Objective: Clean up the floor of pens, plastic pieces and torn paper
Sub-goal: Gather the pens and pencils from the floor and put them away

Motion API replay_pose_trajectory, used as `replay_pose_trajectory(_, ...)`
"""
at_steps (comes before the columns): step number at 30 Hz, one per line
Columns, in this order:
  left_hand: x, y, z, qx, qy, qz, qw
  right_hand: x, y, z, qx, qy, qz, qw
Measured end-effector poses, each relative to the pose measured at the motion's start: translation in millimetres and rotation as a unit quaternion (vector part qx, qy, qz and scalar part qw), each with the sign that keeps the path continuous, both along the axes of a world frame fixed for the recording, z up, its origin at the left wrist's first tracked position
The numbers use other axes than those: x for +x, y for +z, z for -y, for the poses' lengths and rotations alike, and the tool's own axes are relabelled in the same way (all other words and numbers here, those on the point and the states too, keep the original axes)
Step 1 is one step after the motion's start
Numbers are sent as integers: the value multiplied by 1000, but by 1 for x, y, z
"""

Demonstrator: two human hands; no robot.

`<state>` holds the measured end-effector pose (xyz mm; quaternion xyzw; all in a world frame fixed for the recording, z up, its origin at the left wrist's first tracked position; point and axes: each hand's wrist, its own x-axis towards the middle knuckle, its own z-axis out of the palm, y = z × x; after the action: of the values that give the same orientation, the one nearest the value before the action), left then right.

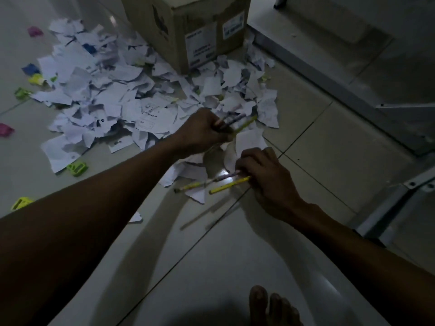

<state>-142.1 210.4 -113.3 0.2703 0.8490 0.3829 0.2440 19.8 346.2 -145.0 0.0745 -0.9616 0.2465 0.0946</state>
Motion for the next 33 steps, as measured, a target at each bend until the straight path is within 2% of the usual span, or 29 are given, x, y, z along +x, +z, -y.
replay_pose_trajectory(3,-6,19,0,91,96,112,985,-8,2,-2,-110,-83,-6,990)
replay_pose_trajectory(5,-10,30,-1,145,156,171,962,-13,4,-4,-164,-145,6,976)
replay_pose_trajectory(7,-14,39,0,203,205,224,931,-17,10,-5,-205,-166,4,965)
replay_pose_trajectory(10,-20,49,3,250,243,255,902,-25,19,-6,-278,-194,7,941)
replay_pose_trajectory(13,-24,56,3,253,269,239,898,-37,28,-5,-341,-236,41,909)
replay_pose_trajectory(16,-23,59,-1,222,295,218,904,-53,40,-4,-470,-272,126,830)
replay_pose_trajectory(19,-22,56,-8,209,308,216,903,-64,57,0,-609,-253,229,716)
replay_pose_trajectory(21,-23,53,-14,216,319,233,893,-68,66,1,-651,-232,273,669)
replay_pose_trajectory(24,-26,52,-20,247,348,303,852,-75,74,1,-685,-223,318,617)
replay_pose_trajectory(27,-31,58,-26,245,356,349,832,-84,80,-1,-668,-232,352,613)
replay_pose_trajectory(30,-36,67,-34,227,335,343,848,-95,96,-4,-634,-241,361,640)
replay_pose_trajectory(33,-37,97,-39,193,309,332,870,-103,132,-7,-628,-234,370,643)
